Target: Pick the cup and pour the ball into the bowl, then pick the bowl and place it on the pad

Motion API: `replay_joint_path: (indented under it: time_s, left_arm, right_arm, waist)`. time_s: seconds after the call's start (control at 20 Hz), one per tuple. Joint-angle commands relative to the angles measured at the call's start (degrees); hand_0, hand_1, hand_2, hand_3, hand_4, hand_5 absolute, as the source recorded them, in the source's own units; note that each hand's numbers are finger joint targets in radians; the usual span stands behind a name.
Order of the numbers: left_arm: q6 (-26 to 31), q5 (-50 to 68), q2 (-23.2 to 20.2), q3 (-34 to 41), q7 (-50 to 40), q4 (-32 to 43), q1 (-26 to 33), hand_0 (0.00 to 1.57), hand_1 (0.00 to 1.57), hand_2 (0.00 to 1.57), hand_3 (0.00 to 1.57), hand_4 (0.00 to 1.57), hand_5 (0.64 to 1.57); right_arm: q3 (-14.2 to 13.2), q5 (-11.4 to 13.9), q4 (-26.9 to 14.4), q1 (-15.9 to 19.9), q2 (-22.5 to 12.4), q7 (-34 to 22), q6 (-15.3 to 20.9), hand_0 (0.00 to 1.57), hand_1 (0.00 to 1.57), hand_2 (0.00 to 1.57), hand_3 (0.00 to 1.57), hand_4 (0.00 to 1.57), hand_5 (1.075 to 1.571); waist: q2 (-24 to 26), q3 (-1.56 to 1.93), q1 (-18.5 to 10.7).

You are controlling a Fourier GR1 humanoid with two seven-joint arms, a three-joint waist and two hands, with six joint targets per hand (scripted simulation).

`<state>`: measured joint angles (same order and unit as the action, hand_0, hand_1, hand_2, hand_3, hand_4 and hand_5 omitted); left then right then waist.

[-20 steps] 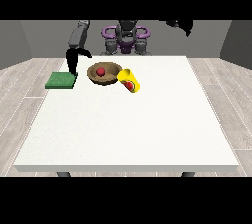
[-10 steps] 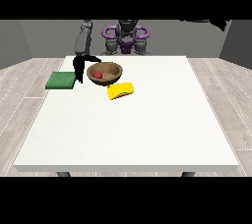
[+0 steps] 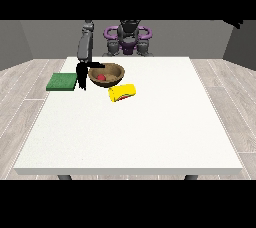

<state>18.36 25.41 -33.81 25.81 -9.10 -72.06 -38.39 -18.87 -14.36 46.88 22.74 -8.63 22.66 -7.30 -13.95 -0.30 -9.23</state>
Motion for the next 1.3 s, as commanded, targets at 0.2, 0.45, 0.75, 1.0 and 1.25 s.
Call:
replay_joint_path:
  time_s: [0.2,0.45,0.75,1.0,1.25]
  left_arm:
    - [1.7,2.2,-4.2,2.7,-0.7,3.6,-0.4,0.0,0.0,0.0,0.0,0.25,1.506]
    - [2.2,4.2,-4.7,3.0,-1.0,0.7,-2.8,0.0,0.0,0.0,0.0,0.36,1.536]
    - [4.1,4.9,-5.3,4.0,0.1,2.6,-1.3,0.0,0.0,0.0,0.0,0.64,1.57]
    - [3.3,1.5,-4.1,3.6,2.4,7.9,3.0,0.0,0.0,0.0,0.0,0.72,1.569]
    - [6.9,2.4,-9.6,7.1,3.6,15.3,5.0,0.0,0.0,0.0,0.0,0.72,1.569]
  right_arm:
    - [2.3,0.1,-5.2,2.2,5.3,-1.8,1.8,0.0,0.0,0.0,0.0,0.32,1.534]
    - [0.0,2.6,-7.6,0.2,3.5,-0.3,10.4,1.57,1.57,1.57,1.57,1.08,1.445]
    - [0.2,3.2,-4.1,-1.6,1.8,-2.3,12.2,1.57,1.57,1.57,1.57,1.07,1.491]
    - [3.7,5.3,1.8,0.7,-0.7,-16.2,15.3,1.57,1.57,1.57,1.57,1.06,1.527]
    - [4.6,4.3,4.3,5.8,-4.3,-30.1,14.7,1.57,1.57,1.57,1.57,1.03,1.534]
  waist:
    - [0.2,0.31,2.1]
    - [-4.9,0.32,-2.2]
    - [-4.2,0.19,-2.1]
    - [4.1,0.15,2.4]
    - [7.3,0.22,6.0]
